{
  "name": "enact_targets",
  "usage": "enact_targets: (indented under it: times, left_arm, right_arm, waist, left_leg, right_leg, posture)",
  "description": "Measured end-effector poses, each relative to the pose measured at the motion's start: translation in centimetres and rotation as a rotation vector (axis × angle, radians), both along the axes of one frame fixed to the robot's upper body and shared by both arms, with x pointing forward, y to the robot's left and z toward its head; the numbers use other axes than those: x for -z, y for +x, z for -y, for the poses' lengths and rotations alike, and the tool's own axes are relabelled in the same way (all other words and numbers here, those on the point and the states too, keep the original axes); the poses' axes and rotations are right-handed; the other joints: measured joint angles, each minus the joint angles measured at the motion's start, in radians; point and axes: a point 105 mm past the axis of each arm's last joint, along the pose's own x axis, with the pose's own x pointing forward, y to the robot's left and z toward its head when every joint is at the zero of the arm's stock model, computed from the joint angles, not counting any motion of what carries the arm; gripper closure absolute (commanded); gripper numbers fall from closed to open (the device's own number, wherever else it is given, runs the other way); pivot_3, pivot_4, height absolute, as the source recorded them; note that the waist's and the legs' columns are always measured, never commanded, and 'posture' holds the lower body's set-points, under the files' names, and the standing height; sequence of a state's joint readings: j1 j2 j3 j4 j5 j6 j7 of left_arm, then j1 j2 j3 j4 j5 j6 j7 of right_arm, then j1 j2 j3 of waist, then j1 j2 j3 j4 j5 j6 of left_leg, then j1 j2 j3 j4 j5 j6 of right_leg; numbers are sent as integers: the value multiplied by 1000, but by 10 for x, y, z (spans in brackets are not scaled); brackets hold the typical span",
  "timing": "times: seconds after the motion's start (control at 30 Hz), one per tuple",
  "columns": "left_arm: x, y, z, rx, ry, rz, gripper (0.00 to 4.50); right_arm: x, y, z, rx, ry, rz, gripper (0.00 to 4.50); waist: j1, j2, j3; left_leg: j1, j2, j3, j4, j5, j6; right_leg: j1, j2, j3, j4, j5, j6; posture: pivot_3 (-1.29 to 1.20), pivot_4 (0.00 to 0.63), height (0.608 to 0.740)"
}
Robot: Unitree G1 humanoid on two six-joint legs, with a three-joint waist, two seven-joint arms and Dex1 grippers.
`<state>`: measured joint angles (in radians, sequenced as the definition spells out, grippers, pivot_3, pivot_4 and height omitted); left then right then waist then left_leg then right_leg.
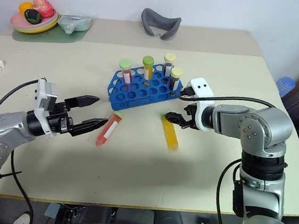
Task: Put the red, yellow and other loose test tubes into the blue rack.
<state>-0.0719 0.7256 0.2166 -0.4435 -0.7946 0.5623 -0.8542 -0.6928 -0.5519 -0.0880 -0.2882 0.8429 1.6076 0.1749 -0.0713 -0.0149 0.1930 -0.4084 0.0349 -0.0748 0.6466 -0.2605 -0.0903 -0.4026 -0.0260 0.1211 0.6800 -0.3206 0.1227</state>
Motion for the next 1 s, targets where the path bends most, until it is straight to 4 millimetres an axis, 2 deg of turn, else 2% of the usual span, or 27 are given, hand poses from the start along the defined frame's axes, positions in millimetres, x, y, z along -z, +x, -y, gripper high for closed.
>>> enact_targets:
  times: [0.13, 0.27, 0.43, 1.0]
  left_arm:
    - [1, -9, 1, 61, -16, -20, 0]
    - [3, -20, -4, 124, 8, -35, 0]
    - [3, -25, -11, 175, 55, -11, 0]
    - [6, -26, -17, 197, 124, 21, 0]
  right_arm:
    - [11, -2, -10, -3, -12, -36, 26]
    - [19, -3, -11, 15, -24, -66, 26]
    - [21, -6, -14, 14, -27, -79, 26]
    - [34, -4, -22, 74, -52, -95, 26]
  waist:
    - [1, 0, 0]
    - [1, 0, 0]
    - [0, 0, 0]
    - [-2, 0, 0]
  left_leg:
    - [0, 0, 0, 0, 0, 0]
    - [0, 0, 0, 0, 0, 0]
    - [0, 0, 0, -1, 0, 0]
    - [0, 1, 0, -1, 0, 0]
  right_leg:
    - [0, 0, 0, 0, 0, 0]
    - [0, 0, 0, 0, 0, 0]
    - [-1, 0, 0, 0, 0, 0]
    - [-1, 1, 0, 0, 0, 0]
  posture:
    - [0, 150, 740]
    - [0, 150, 740]
    - [0, 150, 740]
    - [0, 150, 740]
